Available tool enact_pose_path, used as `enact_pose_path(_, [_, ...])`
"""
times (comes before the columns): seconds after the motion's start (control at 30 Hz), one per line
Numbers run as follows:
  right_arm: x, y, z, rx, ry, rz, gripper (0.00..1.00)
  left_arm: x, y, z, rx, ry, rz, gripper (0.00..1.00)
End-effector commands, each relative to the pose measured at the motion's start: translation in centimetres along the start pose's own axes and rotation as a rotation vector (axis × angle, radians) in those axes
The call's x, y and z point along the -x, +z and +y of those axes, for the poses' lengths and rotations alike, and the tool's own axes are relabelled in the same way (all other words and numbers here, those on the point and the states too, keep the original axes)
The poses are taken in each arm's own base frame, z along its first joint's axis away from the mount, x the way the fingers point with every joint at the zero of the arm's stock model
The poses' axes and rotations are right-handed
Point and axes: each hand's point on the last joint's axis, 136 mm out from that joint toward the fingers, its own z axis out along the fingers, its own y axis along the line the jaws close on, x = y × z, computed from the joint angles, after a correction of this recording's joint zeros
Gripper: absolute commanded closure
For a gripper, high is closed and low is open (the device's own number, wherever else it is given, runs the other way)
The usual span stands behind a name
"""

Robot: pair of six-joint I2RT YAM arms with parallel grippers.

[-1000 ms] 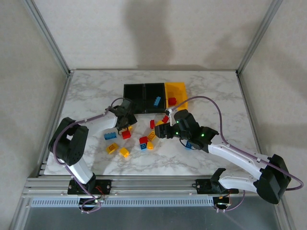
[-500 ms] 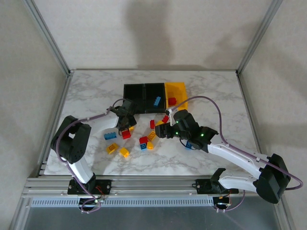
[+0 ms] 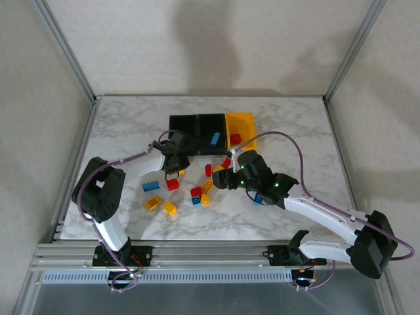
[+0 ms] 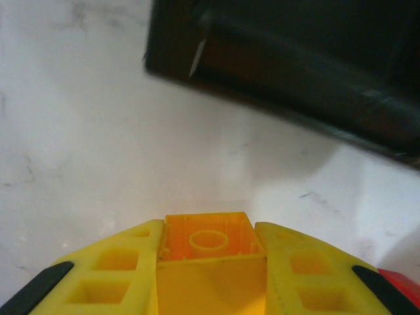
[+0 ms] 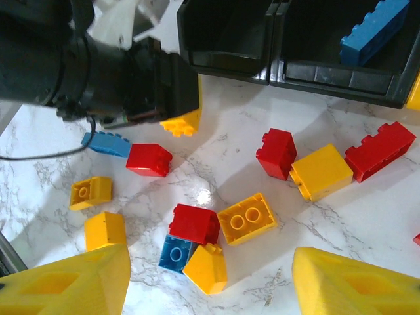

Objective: Sort the legos into containers by color
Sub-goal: Pick up the lego from the center of the table, then place the lego in the container.

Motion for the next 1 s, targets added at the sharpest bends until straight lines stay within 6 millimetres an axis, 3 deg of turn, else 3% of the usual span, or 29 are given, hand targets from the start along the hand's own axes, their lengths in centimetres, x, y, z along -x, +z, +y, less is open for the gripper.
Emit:
enact_pose_path(0.0, [0.2, -0.2, 0.1, -0.008, -0.003, -0.006, 0.34, 3.2, -3.2, -1.3, -0.021, 0.027, -0.08, 0.85])
enact_pose_path(0.23, [0.9, -0.1, 0.5, 0.001, 0.008, -0.018, 0.34, 8.3, -4.3, -3.4, -0.025, 0.027, -0.149, 0.86])
enact_pose_path(0.43, [0.6, -0.6, 0.1, -0.01, 0.024, -0.021, 0.34, 11.1, -2.0, -4.2, 0.031, 0.043, -0.143, 0.86])
enact_pose_path(0.7, [0.3, -1.1, -0.3, -0.023, 0.029, -0.026, 0.34, 11.4, 1.7, -5.0, 0.066, 0.052, -0.106, 0.81])
enact_pose_path(0.97, [0.1, -1.1, -0.5, -0.03, 0.03, -0.026, 0.34, 11.2, 2.0, -5.0, 0.068, 0.062, -0.101, 0.52])
